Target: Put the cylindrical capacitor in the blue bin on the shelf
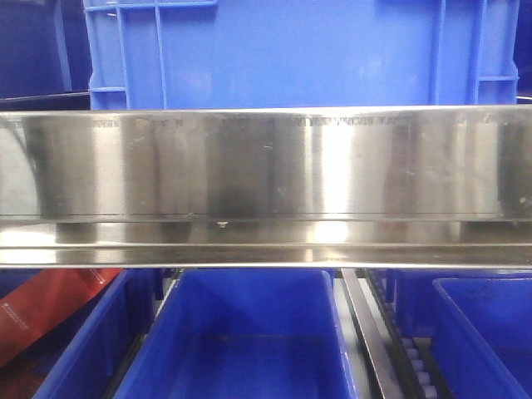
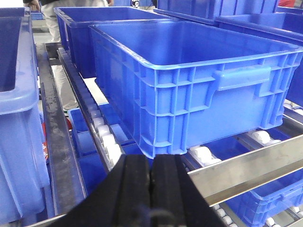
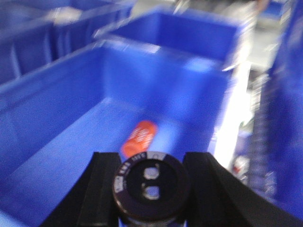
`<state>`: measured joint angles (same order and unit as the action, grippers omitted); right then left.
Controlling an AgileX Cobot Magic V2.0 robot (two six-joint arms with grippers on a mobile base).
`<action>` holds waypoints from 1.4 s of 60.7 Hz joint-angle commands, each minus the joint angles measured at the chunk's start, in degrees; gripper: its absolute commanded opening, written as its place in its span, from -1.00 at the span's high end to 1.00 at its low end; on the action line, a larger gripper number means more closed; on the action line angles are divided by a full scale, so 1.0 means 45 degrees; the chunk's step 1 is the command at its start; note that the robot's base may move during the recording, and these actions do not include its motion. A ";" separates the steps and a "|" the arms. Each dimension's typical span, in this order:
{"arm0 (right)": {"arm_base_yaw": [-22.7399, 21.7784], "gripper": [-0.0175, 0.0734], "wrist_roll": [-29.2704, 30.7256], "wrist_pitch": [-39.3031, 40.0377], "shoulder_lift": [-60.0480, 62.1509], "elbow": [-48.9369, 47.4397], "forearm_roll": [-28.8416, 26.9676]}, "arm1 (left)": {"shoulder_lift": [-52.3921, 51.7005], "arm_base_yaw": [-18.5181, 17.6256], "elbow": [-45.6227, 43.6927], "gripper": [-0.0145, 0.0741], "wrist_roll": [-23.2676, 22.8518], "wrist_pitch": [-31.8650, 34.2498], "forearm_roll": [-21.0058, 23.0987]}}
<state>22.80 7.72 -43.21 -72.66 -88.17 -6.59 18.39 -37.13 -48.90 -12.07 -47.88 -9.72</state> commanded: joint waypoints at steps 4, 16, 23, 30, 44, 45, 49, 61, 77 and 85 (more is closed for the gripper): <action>0.0609 0.93 0.0113 -0.0627 -0.1943 -0.1709 -0.0039 | -0.0079 -0.0033 -0.0003 0.92 -0.0118 0.0155 0.0021; 0.1157 0.93 0.0113 -0.0719 -0.4518 -0.2838 -0.0039 | -0.0079 -0.0033 -0.0003 0.92 -0.0118 0.0155 0.0067; 0.1157 0.83 0.0113 -0.0692 -0.5261 -0.2893 -0.0097 | -0.0079 -0.0033 -0.0003 0.92 -0.0118 0.0129 0.0117; 0.1157 0.15 0.0113 -0.0781 -0.5682 -0.2893 -0.0198 | -0.0079 -0.0033 -0.0003 0.92 -0.0118 -0.0006 0.0113; 0.1157 -0.61 0.0089 -0.0861 -0.5690 -0.2893 -0.0220 | -0.0079 -0.0033 -0.0003 0.92 -0.0118 -0.0181 0.0113; 0.1157 -0.60 0.0089 -0.0861 -0.5667 -0.2893 -0.0220 | -0.0079 -0.0033 -0.0003 0.92 -0.0118 -0.0181 0.0113; 0.1157 -0.55 0.0089 -0.0861 -0.5536 -0.2893 -0.0220 | -0.0079 -0.0033 -0.0003 0.92 -0.0118 -0.0181 0.0113; 0.1157 0.07 0.0089 -0.1068 -0.4562 -0.2893 -0.0248 | -0.0079 -0.0033 -0.0003 0.92 -0.0118 -0.0181 0.0113; 0.1046 0.97 0.0036 -0.1082 -0.1846 -0.1860 -0.0248 | -0.0079 -0.0033 -0.0003 0.92 -0.0118 -0.0181 0.0113; 0.0503 0.96 -0.0305 -0.0222 0.0123 0.0033 -0.0248 | -0.0079 -0.0033 -0.0003 0.92 -0.0118 -0.0181 0.0113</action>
<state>26.79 7.15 -46.90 -76.92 -92.67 -8.07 18.39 -37.13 -48.90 -12.13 -49.28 -9.61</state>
